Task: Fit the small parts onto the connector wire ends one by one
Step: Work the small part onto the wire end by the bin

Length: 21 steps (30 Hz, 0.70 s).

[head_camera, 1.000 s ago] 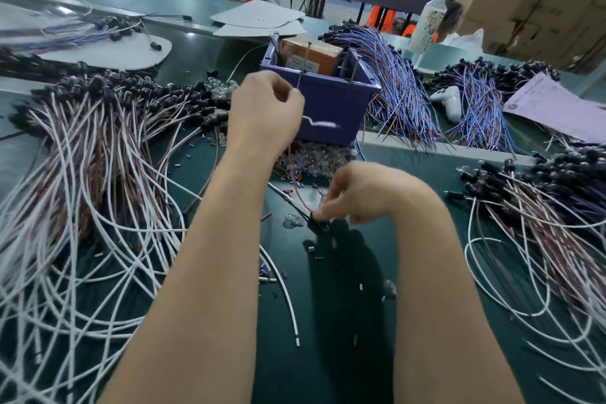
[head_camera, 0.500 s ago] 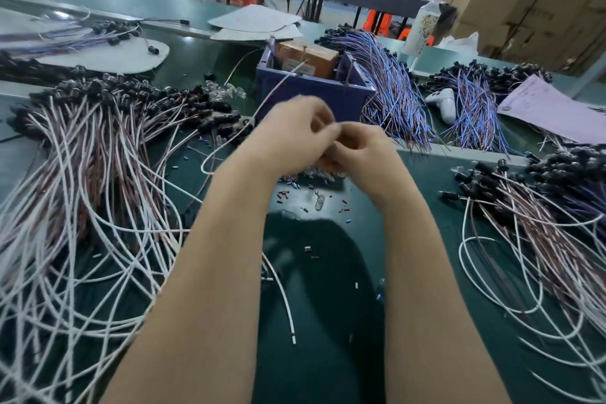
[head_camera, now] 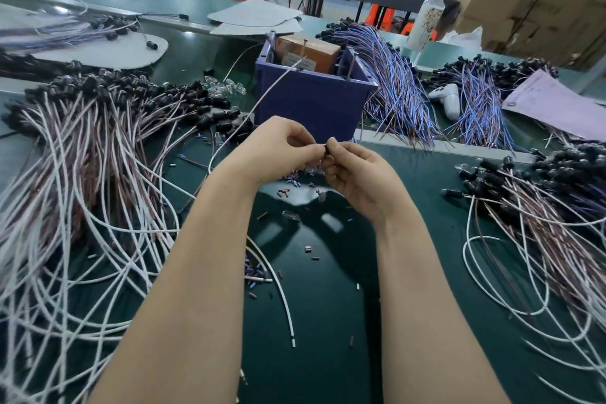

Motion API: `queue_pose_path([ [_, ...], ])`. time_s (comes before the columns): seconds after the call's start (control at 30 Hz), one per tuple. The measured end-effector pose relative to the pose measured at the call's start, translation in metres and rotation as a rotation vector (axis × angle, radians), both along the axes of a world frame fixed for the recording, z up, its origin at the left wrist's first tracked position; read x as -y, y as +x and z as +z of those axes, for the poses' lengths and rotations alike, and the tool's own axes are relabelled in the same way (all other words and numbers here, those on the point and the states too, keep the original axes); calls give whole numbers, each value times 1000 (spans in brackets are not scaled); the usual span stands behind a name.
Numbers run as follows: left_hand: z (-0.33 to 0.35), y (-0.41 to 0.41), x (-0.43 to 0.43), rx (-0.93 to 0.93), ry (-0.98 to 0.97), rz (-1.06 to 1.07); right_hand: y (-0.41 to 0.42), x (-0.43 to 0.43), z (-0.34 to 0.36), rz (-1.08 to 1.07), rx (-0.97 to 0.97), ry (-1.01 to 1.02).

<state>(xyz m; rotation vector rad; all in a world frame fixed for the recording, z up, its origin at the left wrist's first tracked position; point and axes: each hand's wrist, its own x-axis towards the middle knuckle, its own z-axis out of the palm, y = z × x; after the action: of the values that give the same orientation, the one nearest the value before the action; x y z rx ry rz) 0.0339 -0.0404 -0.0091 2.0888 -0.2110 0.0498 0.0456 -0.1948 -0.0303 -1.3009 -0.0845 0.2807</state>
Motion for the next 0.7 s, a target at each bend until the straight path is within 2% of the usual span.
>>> queue_pose_path([
  [0.27, 0, -1, -4, -7, -153, -18, -2, -10, 3, -14, -93, 169],
  [0.33, -1, -1, -4, -4, -139, 12, -1, -14, 2, -37, -83, 148],
  [0.4, -2, 0, -1, 10, -26, 82, -1, -18, -1, -108, 56, -70],
  [0.47, -3, 2, 0, 11, 71, 133, 0, -20, -4, -222, 276, -410],
  [0.53, -2, 3, -1, 5, 101, 133, -1, -24, -4, -292, 415, -579],
  [0.6, -1, 2, -1, 16, 94, 97, -3, -24, -2, -283, 402, -493],
  [0.7, -1, -3, -4, 40, -65, -10, -4, -19, 6, -140, 139, -5],
])
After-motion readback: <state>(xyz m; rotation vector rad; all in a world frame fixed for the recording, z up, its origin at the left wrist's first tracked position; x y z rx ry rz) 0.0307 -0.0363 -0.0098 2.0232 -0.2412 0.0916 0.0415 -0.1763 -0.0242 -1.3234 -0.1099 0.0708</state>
